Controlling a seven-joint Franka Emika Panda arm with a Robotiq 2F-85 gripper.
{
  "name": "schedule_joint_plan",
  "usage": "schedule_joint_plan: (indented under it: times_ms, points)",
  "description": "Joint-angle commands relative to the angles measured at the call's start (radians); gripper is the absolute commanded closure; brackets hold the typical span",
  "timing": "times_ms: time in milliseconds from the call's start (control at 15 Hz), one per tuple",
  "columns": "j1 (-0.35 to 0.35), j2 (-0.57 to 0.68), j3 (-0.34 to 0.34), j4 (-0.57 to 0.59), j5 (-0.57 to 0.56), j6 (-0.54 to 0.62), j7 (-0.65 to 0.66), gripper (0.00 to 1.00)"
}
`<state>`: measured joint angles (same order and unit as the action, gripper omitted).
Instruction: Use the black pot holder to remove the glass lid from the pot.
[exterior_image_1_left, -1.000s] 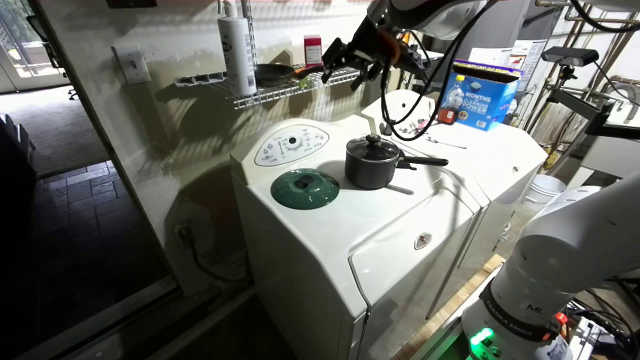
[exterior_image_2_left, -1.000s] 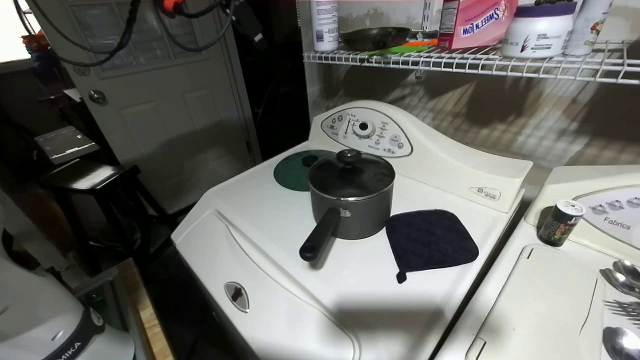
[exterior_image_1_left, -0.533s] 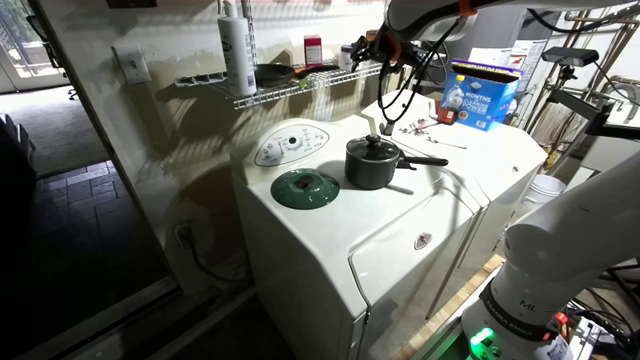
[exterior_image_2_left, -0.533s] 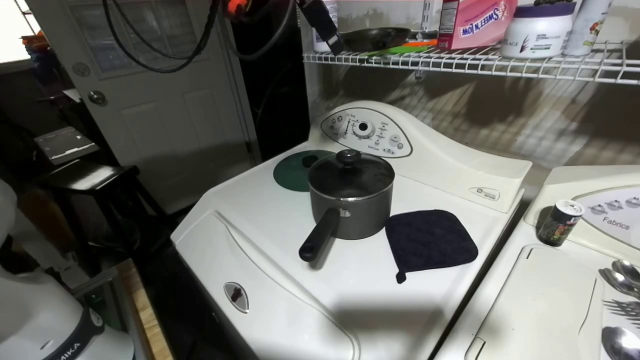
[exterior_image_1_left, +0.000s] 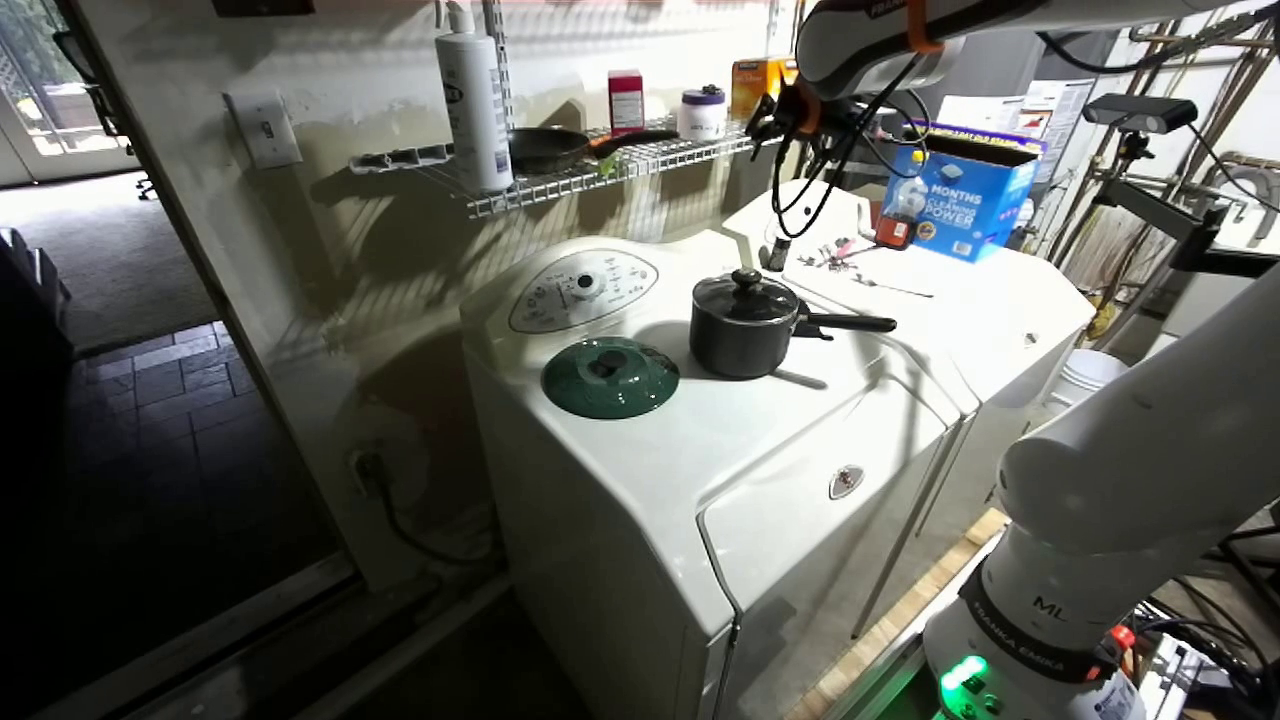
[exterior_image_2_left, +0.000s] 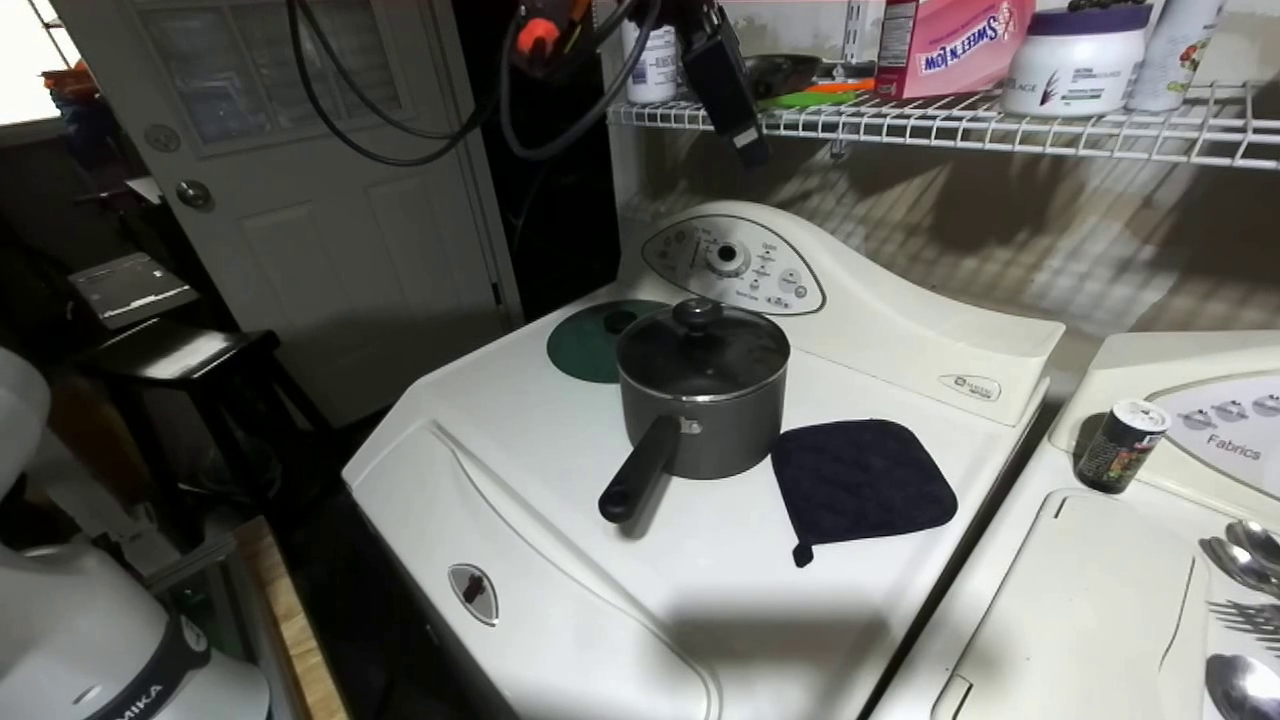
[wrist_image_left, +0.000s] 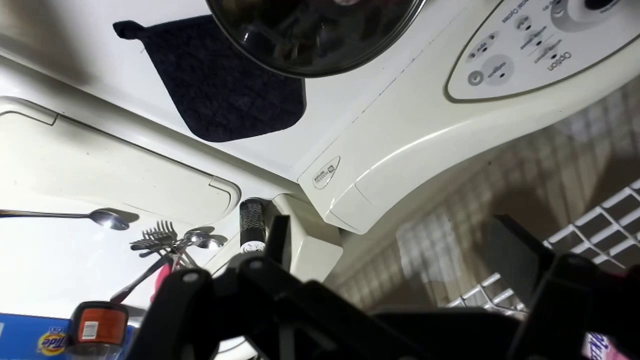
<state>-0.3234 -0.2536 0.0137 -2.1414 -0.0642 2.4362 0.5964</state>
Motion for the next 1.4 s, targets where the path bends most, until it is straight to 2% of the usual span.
schedule_joint_plan:
  times_ms: [0, 200, 533, 867, 1333]
  points:
    - [0.033, 0.001, -0.031, 0.004, -0.011, -0.005, 0.007, 0.00]
    - [0.007, 0.104, -0.029, 0.092, -0.051, -0.087, 0.135, 0.00]
    - [0.028, 0.267, -0.104, 0.245, -0.043, -0.236, 0.270, 0.00]
    - [0.052, 0.419, -0.179, 0.399, 0.015, -0.346, 0.289, 0.00]
    - [0.044, 0.578, -0.229, 0.534, 0.137, -0.500, 0.238, 0.00]
